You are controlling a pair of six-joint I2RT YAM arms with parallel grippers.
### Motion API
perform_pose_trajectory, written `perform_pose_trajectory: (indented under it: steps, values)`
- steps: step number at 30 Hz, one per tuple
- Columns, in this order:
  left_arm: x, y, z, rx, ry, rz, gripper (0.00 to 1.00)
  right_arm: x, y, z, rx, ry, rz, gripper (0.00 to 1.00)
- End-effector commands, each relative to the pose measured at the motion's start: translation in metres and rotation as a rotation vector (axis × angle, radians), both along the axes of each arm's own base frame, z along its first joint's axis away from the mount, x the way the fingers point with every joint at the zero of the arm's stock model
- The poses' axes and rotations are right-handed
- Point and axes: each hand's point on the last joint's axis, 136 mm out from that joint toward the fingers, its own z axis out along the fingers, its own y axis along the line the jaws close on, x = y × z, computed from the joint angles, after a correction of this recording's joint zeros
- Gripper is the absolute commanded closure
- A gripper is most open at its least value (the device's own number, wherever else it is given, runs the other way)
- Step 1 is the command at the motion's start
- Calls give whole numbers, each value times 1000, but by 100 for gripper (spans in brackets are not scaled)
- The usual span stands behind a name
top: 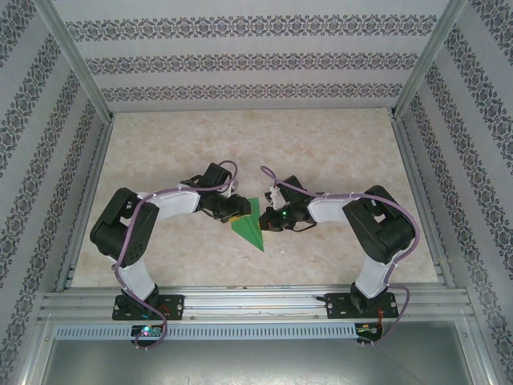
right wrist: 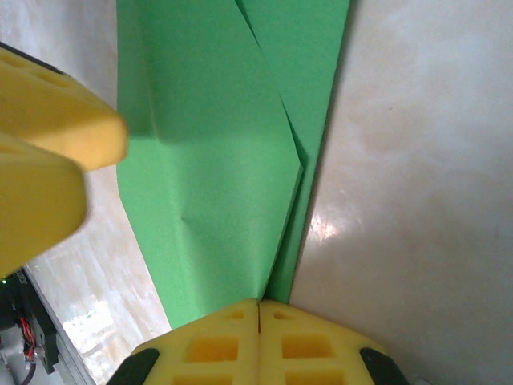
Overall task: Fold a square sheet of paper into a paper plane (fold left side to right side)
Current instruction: Fourth fold the wing at the center of the table.
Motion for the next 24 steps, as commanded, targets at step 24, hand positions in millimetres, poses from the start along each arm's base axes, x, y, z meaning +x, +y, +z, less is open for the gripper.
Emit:
perform_pose_trajectory:
  steps: [24]
  values:
    - [6,-16,-23,-31,22,-57,87,-21,-37,-60,-242,90,-24,100]
